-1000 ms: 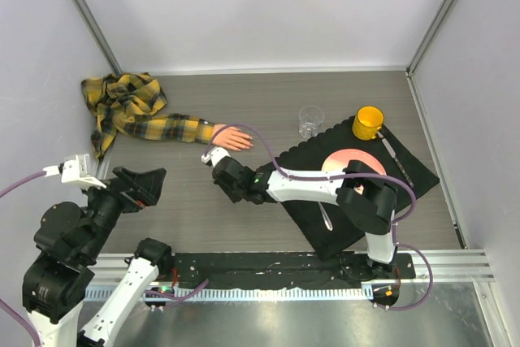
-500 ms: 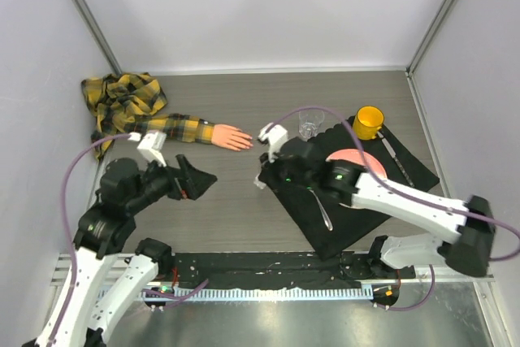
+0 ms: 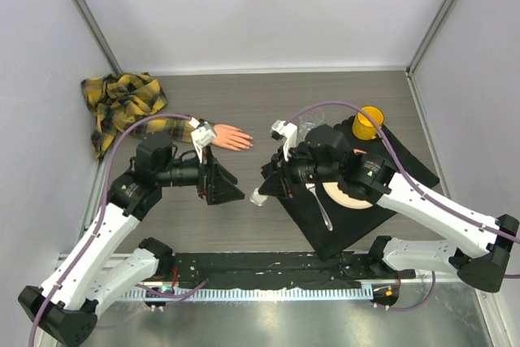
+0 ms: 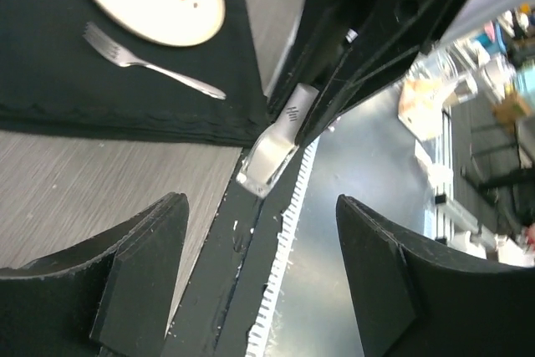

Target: Paint the nails

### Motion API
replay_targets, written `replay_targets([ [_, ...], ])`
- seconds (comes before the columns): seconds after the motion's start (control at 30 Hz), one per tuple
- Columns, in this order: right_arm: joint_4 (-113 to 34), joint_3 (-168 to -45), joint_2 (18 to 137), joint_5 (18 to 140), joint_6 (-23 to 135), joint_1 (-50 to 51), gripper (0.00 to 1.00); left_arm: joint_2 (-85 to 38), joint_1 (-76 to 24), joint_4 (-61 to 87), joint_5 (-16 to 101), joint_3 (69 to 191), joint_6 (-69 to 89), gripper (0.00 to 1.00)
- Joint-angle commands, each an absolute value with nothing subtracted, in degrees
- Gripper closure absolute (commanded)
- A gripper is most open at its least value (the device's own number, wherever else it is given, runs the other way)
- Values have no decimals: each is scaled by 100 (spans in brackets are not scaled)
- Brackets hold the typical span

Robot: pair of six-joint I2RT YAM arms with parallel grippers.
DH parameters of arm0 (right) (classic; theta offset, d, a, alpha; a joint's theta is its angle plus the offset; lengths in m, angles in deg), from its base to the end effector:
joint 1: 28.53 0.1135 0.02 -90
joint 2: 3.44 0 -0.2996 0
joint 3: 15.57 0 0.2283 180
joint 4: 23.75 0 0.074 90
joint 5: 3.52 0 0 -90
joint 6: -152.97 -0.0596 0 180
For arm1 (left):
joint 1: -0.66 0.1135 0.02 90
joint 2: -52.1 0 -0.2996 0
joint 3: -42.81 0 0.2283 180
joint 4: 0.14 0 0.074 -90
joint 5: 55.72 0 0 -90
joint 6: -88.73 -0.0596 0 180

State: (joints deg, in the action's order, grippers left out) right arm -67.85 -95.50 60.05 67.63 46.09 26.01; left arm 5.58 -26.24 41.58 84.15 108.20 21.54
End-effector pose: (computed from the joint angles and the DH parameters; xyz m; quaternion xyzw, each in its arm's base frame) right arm 0.1124 0.1910 0.3857 -0.3527 0.7716 0.4118 0.3328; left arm 0.0984 -0.1010 0.3611 0.2600 0.7467 -0.5295 0.3074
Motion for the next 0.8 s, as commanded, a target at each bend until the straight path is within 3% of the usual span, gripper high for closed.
replay_targets([
  [0.0, -6597, -10068, 6186, 6038, 4416, 2614, 100, 657, -2974, 3488, 8833, 10657, 1658, 25],
  [0.5, -6114, -10411, 6705, 5299, 4197, 2614, 100, 569, -3195, 3285, 9386, 10481, 1429, 48],
  [0.77, -6017, -10561, 6881, 5185, 4232, 2614, 100, 569, -3204, 3030, 9747, 10419, 1605, 52],
])
